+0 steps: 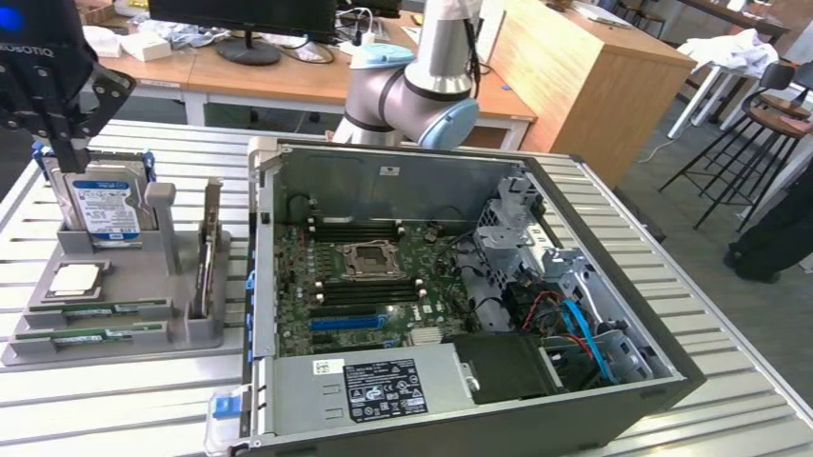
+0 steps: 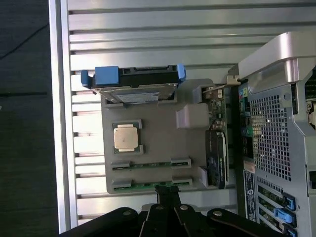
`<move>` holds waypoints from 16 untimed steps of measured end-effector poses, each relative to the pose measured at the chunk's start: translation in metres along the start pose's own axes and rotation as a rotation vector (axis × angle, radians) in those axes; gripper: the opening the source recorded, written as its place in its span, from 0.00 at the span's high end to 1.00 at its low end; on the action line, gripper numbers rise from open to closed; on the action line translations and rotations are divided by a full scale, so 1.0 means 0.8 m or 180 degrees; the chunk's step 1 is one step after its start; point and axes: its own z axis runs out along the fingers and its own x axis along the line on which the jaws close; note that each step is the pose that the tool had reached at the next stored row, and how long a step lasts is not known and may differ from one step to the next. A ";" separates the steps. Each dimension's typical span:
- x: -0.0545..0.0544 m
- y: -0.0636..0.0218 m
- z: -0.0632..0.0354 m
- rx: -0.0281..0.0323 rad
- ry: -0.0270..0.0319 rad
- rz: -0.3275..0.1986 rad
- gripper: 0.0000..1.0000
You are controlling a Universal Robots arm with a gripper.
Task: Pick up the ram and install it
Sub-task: 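Reach for the ram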
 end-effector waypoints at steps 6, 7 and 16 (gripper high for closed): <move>0.003 0.000 0.000 0.0000 0.0000 0.0001 0.90; 0.003 0.000 0.000 0.0000 0.0000 0.0001 0.90; 0.002 -0.004 0.000 0.0000 0.0000 0.0001 0.90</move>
